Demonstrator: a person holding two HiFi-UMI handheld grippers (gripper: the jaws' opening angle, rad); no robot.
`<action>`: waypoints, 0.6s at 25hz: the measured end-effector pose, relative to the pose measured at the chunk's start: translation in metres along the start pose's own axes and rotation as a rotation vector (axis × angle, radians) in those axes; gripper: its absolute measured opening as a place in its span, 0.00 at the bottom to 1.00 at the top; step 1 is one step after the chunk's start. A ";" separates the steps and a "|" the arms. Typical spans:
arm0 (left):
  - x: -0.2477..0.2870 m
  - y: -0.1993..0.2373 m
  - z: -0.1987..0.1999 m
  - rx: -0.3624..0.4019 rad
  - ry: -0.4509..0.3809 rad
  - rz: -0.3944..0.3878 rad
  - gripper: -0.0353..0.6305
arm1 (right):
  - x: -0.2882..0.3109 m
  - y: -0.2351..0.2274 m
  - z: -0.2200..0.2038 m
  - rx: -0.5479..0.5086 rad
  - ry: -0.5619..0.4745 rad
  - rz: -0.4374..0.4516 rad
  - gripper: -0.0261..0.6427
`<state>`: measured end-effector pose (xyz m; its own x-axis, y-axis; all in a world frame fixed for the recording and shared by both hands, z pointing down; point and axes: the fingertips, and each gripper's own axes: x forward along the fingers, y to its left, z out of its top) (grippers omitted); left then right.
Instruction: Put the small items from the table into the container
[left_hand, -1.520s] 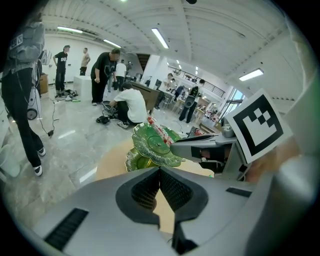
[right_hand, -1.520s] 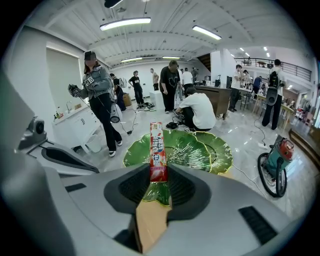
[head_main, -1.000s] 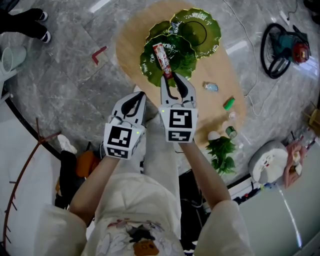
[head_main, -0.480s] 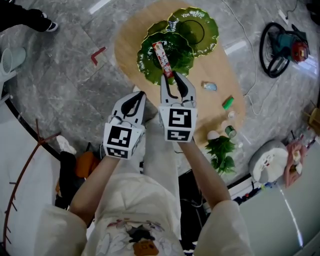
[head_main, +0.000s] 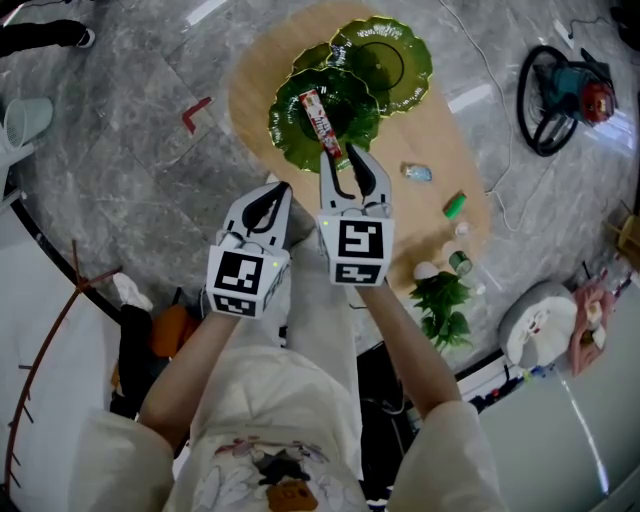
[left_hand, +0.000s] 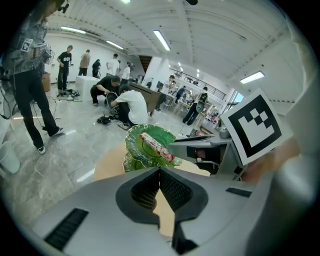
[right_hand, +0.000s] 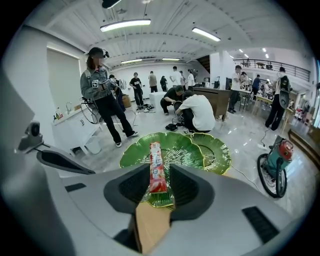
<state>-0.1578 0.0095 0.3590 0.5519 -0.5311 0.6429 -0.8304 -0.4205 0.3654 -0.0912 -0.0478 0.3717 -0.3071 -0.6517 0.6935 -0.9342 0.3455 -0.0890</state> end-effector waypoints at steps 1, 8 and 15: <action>0.000 0.000 0.001 0.000 -0.002 0.000 0.06 | 0.000 0.000 0.002 0.000 -0.003 -0.001 0.20; -0.005 -0.009 -0.001 0.008 -0.013 0.001 0.06 | -0.013 -0.002 0.000 -0.003 -0.018 -0.014 0.20; -0.013 -0.018 0.007 0.019 -0.034 0.001 0.06 | -0.031 -0.003 0.002 -0.010 -0.029 -0.025 0.20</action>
<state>-0.1493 0.0189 0.3391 0.5532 -0.5560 0.6204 -0.8298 -0.4335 0.3514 -0.0796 -0.0298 0.3495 -0.2891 -0.6794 0.6744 -0.9398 0.3355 -0.0649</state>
